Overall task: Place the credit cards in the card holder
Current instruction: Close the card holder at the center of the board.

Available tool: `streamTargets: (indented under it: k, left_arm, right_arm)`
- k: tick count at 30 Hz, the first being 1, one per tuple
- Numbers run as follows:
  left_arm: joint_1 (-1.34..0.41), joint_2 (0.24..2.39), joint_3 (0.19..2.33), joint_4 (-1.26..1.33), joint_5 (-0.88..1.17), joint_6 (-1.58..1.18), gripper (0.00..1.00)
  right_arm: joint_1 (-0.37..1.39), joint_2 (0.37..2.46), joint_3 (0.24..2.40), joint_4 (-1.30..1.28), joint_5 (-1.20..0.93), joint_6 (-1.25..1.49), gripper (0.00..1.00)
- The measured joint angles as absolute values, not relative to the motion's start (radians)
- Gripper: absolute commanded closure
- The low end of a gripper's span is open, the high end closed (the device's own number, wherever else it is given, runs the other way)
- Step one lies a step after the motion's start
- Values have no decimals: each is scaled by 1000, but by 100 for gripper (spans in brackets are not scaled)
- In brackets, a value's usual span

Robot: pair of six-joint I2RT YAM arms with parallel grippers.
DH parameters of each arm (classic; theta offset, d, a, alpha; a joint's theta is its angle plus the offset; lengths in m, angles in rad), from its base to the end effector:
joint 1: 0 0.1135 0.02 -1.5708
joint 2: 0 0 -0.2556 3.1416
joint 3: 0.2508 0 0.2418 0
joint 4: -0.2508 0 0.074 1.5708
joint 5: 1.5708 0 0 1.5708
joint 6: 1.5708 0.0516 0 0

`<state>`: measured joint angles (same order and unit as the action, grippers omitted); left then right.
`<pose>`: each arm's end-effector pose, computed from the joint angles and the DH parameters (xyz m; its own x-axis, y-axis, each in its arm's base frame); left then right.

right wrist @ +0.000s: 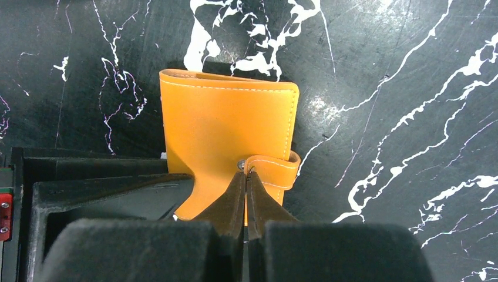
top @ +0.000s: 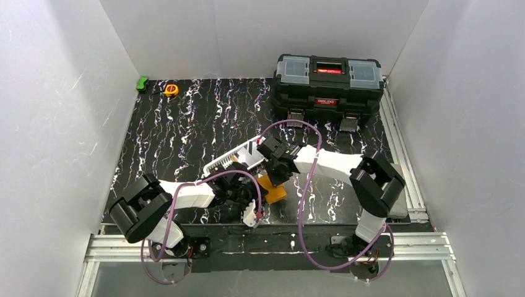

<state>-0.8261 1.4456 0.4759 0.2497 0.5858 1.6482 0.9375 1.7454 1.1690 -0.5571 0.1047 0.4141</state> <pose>0.1539 -0.2090 0.1307 0.9263 0.2208 -0.3053 0.3764 -0.5034 0.7777 0.2094 0.2762 0.1743 -0.8028 -0.4173 -0.4258 -0.4942 0.8653 0.0837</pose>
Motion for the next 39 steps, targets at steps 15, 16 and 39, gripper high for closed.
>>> streamTargets:
  k: [15,16,39]
  left_arm:
    - [-826,1444,468,258,590,1658,73]
    - [-826,1444,468,257,591,1658,73]
    - [-826,1432,464,228,599,1662,80]
  right_arm:
    - [937,1787,1217,-562,97,399,99]
    - [936,1790,1221,-566,94,395,99]
    - [929,1934,1406,-698,7,259,99]
